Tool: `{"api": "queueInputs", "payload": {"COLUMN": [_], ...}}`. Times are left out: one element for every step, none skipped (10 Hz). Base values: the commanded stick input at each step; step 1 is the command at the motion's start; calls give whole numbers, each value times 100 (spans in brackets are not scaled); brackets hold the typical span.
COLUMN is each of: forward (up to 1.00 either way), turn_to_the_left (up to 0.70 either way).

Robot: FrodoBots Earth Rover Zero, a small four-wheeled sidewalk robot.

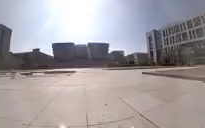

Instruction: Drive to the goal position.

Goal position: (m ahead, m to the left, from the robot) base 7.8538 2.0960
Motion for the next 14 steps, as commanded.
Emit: {"api": "queueInputs", "payload": {"forward": [70,70,70,70,70,70,70,70,70,70,70,70,70,70], "turn_to_the_left": [0,0,0,0,0,0,0,0,0,0,0,0,0,0]}}
